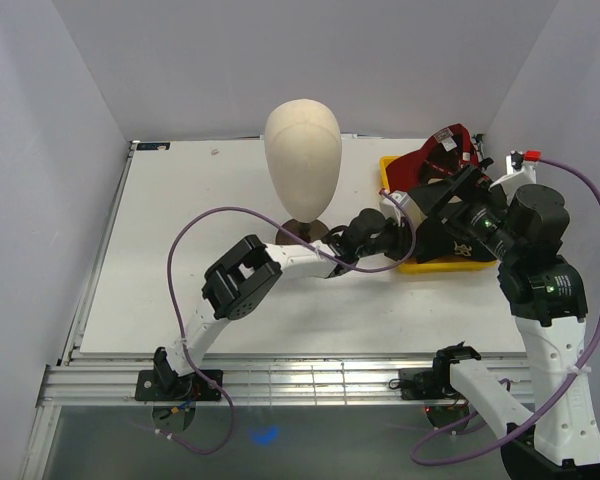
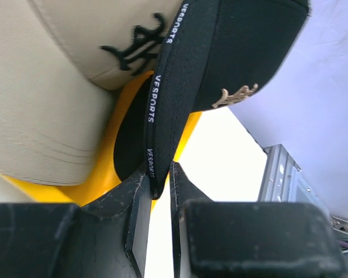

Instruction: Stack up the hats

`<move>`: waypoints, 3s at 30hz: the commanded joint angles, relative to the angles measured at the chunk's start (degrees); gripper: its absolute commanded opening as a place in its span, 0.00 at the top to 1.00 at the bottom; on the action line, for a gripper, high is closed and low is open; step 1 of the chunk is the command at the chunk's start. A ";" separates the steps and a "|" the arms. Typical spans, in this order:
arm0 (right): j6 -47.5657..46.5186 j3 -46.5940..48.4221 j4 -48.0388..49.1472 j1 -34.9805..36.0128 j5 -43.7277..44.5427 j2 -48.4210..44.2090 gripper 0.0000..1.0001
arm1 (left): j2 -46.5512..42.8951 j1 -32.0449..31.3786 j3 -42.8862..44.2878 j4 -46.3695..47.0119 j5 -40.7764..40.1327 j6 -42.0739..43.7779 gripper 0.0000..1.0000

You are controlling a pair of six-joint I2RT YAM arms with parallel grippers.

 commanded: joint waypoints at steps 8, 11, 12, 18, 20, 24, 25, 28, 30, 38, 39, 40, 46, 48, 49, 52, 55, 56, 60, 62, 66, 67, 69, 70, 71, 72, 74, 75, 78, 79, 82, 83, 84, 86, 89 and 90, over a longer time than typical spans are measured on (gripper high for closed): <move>-0.30 0.86 7.08 0.08 2.54 -7.30 0.07 | -9.87 -4.53 -1.37 1.57 -4.50 -1.83 1.00; -0.74 1.21 9.46 0.08 3.42 -10.11 0.07 | -10.57 -5.50 -0.85 1.22 -5.99 -2.18 1.00; -0.74 1.39 9.72 0.08 4.21 -10.64 0.07 | -10.66 -6.20 -0.50 0.96 -6.34 -2.00 1.00; -0.56 1.83 10.95 0.08 9.30 -16.00 0.08 | -12.42 -7.35 1.26 -0.19 -7.49 -3.23 1.00; -0.39 2.00 10.95 0.00 10.45 -17.84 0.08 | -12.85 -7.35 1.88 -0.19 -6.36 -4.37 1.00; -0.03 2.53 10.95 0.08 16.33 -20.39 0.09 | -13.21 -7.61 3.55 -0.36 -3.89 -5.25 1.00; -0.03 2.62 11.04 0.08 17.04 -21.36 0.09 | -13.12 -7.70 4.16 -1.32 -3.28 -5.25 1.00; -0.03 2.36 10.96 0.08 19.68 -23.21 0.09 | -12.68 -8.05 6.89 -4.13 -0.81 -4.90 1.00; -0.12 2.09 11.04 0.08 21.26 -24.70 0.09 | -12.94 -8.14 6.98 -4.67 0.59 -5.08 1.00; -0.73 2.09 12.62 0.08 21.88 -26.20 0.09 | -14.70 -8.05 7.85 -5.29 2.97 -4.99 1.00; -0.82 2.18 12.97 0.08 21.88 -26.29 0.09 | -15.14 -8.05 7.94 -5.37 2.88 -4.73 1.00; -0.82 2.35 13.15 0.08 21.88 -26.29 0.09 | -15.49 -7.96 8.29 -5.55 2.71 -4.55 1.00; -1.53 3.50 14.56 0.08 22.58 -26.46 0.09 | -17.08 -8.05 11.19 -7.48 1.74 -2.88 1.00; -1.88 3.93 14.65 0.08 22.85 -26.55 0.10 | -17.95 -8.05 11.72 -7.66 0.60 -2.53 1.00; -2.05 4.11 14.73 0.08 22.94 -26.64 0.09 | -18.13 -7.96 11.81 -7.66 0.25 -2.36 1.00; -2.41 4.46 15.52 0.08 23.64 -27.16 0.09 | -18.48 -7.61 13.12 -7.57 -0.54 -2.62 1.00; -3.02 5.51 15.70 0.08 24.17 -27.52 0.10 | -18.57 -7.00 14.53 -7.40 -1.51 -3.32 1.00; -3.11 5.78 15.87 0.08 24.26 -27.60 0.10 | -18.66 -6.82 14.80 -7.22 -1.95 -3.58 1.00; -3.29 7.01 15.88 0.08 25.04 -27.78 0.10 | -19.71 -6.12 16.73 -6.87 -4.84 -3.93 1.00; -3.20 7.71 15.70 0.08 25.57 -27.69 0.11 | -20.85 -5.94 17.00 -6.69 -7.13 -4.37 1.00; -2.58 8.59 15.88 0.17 26.10 -27.43 0.11 | -23.75 -5.68 16.56 -5.82 -12.65 -4.46 1.00; -2.41 8.77 15.88 0.17 26.19 -27.43 0.11 | -24.45 -5.68 15.95 -5.73 -15.11 -4.64 1.00; -1.88 9.21 15.88 0.17 26.45 -27.25 0.11 | -26.91 -5.59 14.89 -5.29 -17.93 -5.08 1.00; -1.79 9.30 15.88 0.17 26.45 -27.25 0.11 | -27.70 -5.50 13.32 -4.85 -19.08 -5.08 1.00; -1.70 9.56 16.05 0.17 26.54 -26.99 0.10 | -28.76 -5.41 12.35 -4.24 -21.01 -5.25 1.00; -1.53 9.82 15.97 0.17 26.54 -26.82 0.11 | -30.77 -5.41 11.29 -2.84 -21.98 -5.34 1.00; -1.35 10.26 15.96 0.17 26.45 -26.20 0.10 | -32.71 -5.41 8.32 -1.25 -24.00 -5.17 1.00; -0.74 10.44 15.88 0.17 26.37 -25.94 0.10 | -34.64 -5.41 7.51 0.23 -24.54 -4.82 1.00; 0.40 10.27 15.35 0.35 25.84 -24.71 0.10 | -37.63 -5.41 4.26 2.61 -26.73 -4.64 1.00; 1.62 10.35 14.91 0.43 25.66 -24.27 0.10 | -39.64 -5.41 3.38 2.97 -27.61 -4.81 1.00; 3.74 10.70 13.77 0.61 23.47 -21.29 0.10 | -45.00 -5.33 -1.62 5.43 -31.56 -5.34 1.00; 4.44 10.97 13.42 0.61 21.81 -19.36 0.10 | -46.42 -5.41 -2.94 5.96 -32.62 -5.34 1.00; 4.80 11.23 13.15 0.61 20.93 -18.13 0.10 | -47.82 -5.41 -5.39 6.83 -33.76 -5.26 1.00; 5.33 12.10 13.41 0.61 15.94 -14.01 0.10 | -51.86 -5.41 -7.60 7.54 -35.96 -5.87 1.00; 6.90 12.03 16.47 0.52 4.81 -7.60 0.10 | -56.08 -5.41 -11.38 8.68 -37.37 -7.71 1.00; 7.78 11.50 18.49 0.61 1.79 -6.09 0.10 | -56.80 -5.41 -12.00 8.95 -37.55 -8.06 1.00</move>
